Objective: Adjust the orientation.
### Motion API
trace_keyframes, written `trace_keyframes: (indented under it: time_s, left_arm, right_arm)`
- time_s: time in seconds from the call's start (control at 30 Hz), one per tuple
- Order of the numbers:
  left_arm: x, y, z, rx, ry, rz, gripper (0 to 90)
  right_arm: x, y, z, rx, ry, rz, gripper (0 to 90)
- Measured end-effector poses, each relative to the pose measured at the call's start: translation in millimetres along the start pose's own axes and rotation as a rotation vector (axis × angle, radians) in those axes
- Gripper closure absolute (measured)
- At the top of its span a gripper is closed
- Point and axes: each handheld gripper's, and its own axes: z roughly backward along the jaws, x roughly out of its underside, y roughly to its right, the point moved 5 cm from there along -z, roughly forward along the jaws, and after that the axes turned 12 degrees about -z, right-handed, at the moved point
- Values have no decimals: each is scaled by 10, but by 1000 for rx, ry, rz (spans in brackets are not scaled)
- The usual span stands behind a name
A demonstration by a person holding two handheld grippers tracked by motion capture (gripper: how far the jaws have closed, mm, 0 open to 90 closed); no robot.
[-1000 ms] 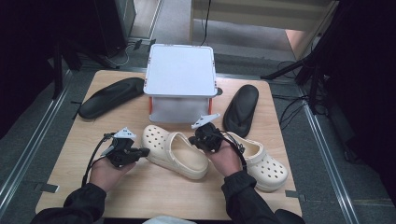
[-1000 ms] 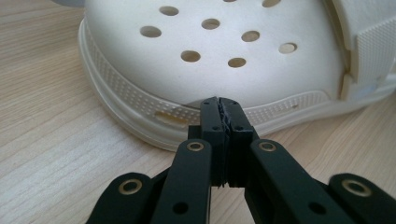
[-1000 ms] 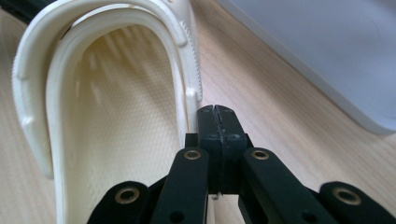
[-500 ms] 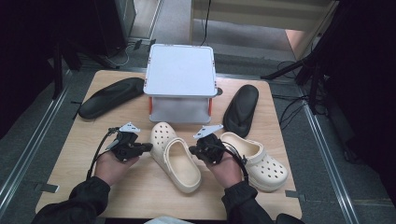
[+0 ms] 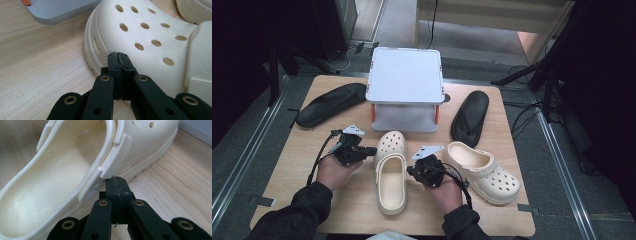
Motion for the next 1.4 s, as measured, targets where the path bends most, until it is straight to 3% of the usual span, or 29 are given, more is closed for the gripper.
trace_keyframes:
  time_s: [0.2, 0.77, 1.03, 1.27, 1.33, 1.4]
  left_arm:
    - [-17, -17, -9, 5, 1, 9, 900]
    - [-12, -29, 3, 25, 6, 24, 880]
    - [-54, -24, 126, 49, 35, 43, 881]
    - [-73, -20, 246, 50, 24, 21, 900]
    - [-56, -36, 285, 34, 22, 33, 793]
    - [-38, -38, 308, 45, 15, 43, 692]
  right_arm:
    - [23, -24, -23, -14, 16, -23, 900]
    - [17, 1, -8, -17, 25, -24, 900]
    - [-21, 89, 159, -21, 47, -49, 896]
    - [-40, 153, 330, -14, 71, -62, 873]
    - [-43, 207, 422, -8, 82, -82, 831]
    - [-34, 248, 469, -9, 76, -95, 807]
